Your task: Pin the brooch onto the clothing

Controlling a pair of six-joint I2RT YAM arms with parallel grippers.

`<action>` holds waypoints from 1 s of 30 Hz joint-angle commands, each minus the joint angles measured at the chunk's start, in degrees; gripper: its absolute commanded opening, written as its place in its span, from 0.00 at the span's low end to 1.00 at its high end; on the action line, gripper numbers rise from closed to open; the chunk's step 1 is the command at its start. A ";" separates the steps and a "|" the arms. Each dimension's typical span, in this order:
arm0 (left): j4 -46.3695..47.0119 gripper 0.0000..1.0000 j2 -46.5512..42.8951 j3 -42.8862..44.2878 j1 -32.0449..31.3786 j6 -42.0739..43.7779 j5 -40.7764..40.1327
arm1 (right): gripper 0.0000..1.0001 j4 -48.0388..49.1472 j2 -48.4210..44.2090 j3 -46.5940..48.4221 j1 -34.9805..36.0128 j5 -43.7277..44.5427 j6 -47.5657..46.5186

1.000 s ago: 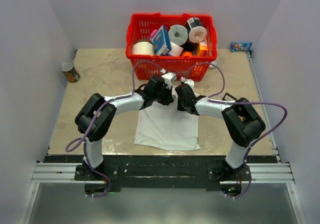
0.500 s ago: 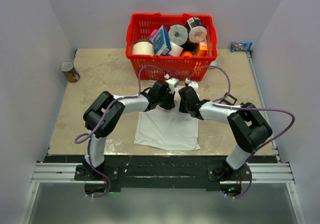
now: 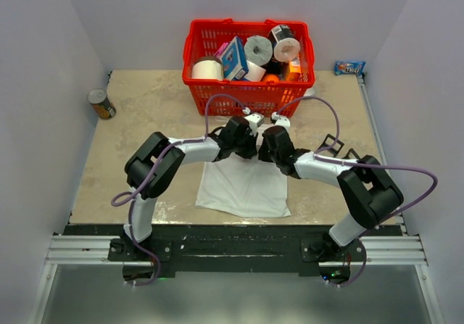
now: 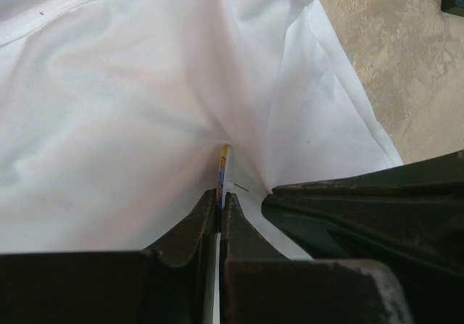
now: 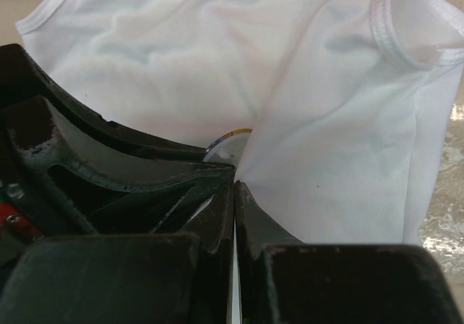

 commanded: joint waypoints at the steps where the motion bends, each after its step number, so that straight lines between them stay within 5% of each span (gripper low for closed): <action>1: -1.15 0.00 1.88 1.40 -0.72 1.89 -1.55 | 0.00 5.19 -1.29 -0.69 -0.09 -1.43 0.42; 30: 0.70 0.00 1.88 0.79 -1.25 1.19 2.14 | 0.00 9.94 7.52 -3.86 -0.18 -4.77 -1.78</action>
